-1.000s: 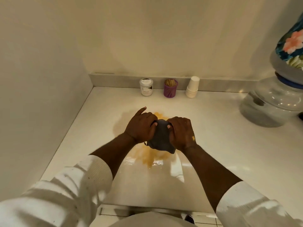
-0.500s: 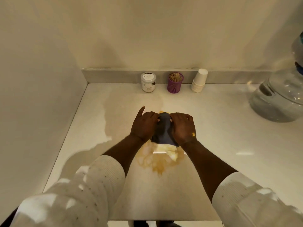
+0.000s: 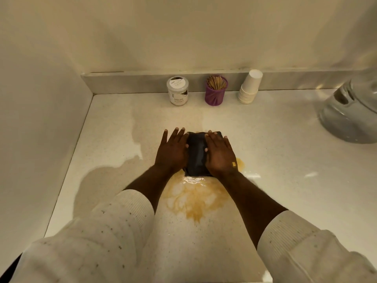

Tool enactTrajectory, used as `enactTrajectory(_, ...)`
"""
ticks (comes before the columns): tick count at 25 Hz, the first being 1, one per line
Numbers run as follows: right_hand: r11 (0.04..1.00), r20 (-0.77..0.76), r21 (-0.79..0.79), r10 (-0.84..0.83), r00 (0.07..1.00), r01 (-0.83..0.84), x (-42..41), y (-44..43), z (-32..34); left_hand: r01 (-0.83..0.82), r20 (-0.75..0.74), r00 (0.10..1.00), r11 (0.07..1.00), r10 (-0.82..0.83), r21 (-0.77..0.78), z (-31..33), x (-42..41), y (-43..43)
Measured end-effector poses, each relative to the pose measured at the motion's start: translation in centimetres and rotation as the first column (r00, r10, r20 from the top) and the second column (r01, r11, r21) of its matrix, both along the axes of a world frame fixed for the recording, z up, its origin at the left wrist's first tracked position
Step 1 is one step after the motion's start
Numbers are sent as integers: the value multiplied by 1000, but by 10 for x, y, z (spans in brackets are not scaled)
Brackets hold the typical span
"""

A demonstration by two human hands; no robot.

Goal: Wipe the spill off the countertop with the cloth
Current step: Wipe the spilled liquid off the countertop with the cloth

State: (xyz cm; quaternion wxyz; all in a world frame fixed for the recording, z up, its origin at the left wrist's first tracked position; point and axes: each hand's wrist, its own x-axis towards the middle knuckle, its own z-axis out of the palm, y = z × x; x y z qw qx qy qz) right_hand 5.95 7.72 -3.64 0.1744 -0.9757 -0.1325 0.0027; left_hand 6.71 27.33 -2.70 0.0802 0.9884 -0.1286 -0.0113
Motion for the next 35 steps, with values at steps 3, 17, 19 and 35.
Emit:
enactTrajectory(3,1000,-51,-27,7,999,-9,4,9,-11,-69,-26,997,998,69,1,-15,-7,31)
enactTrajectory(17,984,-43,-166,-65,997,57,16,31,-47,-161,-114,981,987,159,-6,-61,-16,122)
enactTrajectory(19,984,-54,-160,-81,995,71,23,36,-46,-156,-79,985,988,154,-18,-64,-17,123)
enactTrajectory(35,978,-117,-208,-16,993,-9,-15,27,-42,-171,-75,983,985,169,-20,-61,-21,146)
